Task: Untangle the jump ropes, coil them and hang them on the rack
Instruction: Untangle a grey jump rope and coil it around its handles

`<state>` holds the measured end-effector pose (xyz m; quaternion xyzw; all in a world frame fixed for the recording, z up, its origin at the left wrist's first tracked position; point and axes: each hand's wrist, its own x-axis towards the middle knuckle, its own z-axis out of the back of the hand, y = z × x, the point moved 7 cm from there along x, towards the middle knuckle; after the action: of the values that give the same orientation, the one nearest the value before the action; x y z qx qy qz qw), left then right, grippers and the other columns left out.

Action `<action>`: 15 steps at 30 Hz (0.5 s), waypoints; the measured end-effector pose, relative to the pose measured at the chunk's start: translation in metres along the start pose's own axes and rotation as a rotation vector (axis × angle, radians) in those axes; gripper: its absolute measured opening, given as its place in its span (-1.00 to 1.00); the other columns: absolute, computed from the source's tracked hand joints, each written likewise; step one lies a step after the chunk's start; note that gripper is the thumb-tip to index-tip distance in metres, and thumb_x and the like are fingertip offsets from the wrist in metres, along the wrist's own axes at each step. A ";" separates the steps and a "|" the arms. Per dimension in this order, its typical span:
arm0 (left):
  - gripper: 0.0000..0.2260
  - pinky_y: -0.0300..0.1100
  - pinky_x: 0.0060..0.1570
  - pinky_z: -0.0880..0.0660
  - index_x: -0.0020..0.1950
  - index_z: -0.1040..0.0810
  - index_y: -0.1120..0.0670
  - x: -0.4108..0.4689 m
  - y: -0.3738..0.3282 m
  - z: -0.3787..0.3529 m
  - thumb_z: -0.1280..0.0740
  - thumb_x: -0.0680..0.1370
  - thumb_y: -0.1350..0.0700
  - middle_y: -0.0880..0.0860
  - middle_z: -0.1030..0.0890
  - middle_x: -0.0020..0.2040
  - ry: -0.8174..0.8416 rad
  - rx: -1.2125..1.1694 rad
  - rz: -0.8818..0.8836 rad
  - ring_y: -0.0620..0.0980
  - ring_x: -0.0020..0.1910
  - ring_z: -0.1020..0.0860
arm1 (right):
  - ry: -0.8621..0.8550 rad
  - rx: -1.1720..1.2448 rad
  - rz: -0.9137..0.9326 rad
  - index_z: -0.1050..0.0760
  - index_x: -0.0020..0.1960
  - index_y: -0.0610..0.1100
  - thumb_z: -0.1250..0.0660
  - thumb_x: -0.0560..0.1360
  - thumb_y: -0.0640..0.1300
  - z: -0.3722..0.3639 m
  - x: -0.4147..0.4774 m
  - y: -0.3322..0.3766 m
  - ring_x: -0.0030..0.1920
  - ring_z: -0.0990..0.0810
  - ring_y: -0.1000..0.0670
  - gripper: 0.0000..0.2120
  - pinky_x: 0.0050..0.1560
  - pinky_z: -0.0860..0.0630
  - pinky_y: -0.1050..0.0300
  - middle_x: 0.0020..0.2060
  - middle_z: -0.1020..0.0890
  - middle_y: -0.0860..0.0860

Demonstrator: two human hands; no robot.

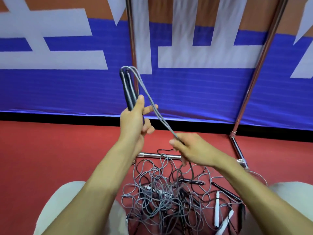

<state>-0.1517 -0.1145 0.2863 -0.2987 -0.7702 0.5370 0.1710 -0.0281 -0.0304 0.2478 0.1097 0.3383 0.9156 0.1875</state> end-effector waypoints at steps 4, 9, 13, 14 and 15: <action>-0.71 -0.33 -0.63 -0.23 -0.20 -0.36 0.10 0.005 0.005 0.010 -0.22 0.64 -0.04 0.19 -0.70 -0.05 0.009 -0.212 0.142 -0.12 -0.67 -0.16 | 0.117 0.047 0.027 -0.38 -0.19 -0.14 -0.14 0.63 -0.05 -0.019 0.002 0.010 -0.50 -0.57 0.05 -0.74 -0.32 -0.47 0.25 -0.60 -0.50 0.09; -0.76 -0.33 -0.62 -0.13 -0.16 -0.33 0.07 0.011 0.003 0.028 -0.23 0.65 0.01 0.05 -0.47 -0.40 -0.185 -0.260 0.079 -0.13 -0.63 -0.16 | 0.248 -0.183 -0.007 -0.41 -0.26 -0.09 -0.21 0.60 0.07 -0.028 -0.001 0.003 -0.52 -0.42 0.19 -0.68 -0.43 -0.32 0.38 -0.48 -0.49 0.08; -0.77 -0.31 -0.62 -0.15 -0.06 -0.36 0.08 0.020 -0.002 0.043 -0.24 0.64 -0.06 0.03 -0.40 -0.34 -0.279 0.028 -0.024 -0.14 -0.61 -0.18 | 0.336 -0.124 -0.077 -0.41 -0.26 -0.11 -0.25 0.58 0.05 -0.020 -0.008 -0.001 -0.45 -0.57 0.09 -0.68 -0.33 -0.49 0.25 -0.46 -0.59 0.01; -0.76 -0.30 -0.61 -0.17 -0.04 -0.37 0.08 0.022 -0.005 0.042 -0.24 0.63 -0.08 0.02 -0.41 -0.35 -0.269 0.148 -0.058 -0.13 -0.61 -0.20 | 0.338 -0.094 -0.087 -0.39 -0.26 -0.11 -0.26 0.58 0.03 -0.014 -0.009 0.000 -0.45 -0.59 0.07 -0.69 -0.33 -0.50 0.22 -0.48 -0.59 0.01; -0.75 -0.26 -0.57 -0.21 -0.07 -0.38 0.07 0.022 -0.007 0.039 -0.24 0.62 -0.10 0.01 -0.42 -0.35 -0.252 0.302 -0.100 -0.10 -0.58 -0.26 | 0.314 -0.053 -0.083 -0.38 -0.27 -0.09 -0.27 0.58 0.00 -0.006 -0.011 0.000 -0.46 -0.59 0.06 -0.71 -0.34 -0.51 0.20 -0.50 -0.57 0.03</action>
<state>-0.1934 -0.1306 0.2770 -0.1611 -0.7101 0.6705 0.1426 -0.0201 -0.0386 0.2431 -0.0537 0.3433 0.9216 0.1730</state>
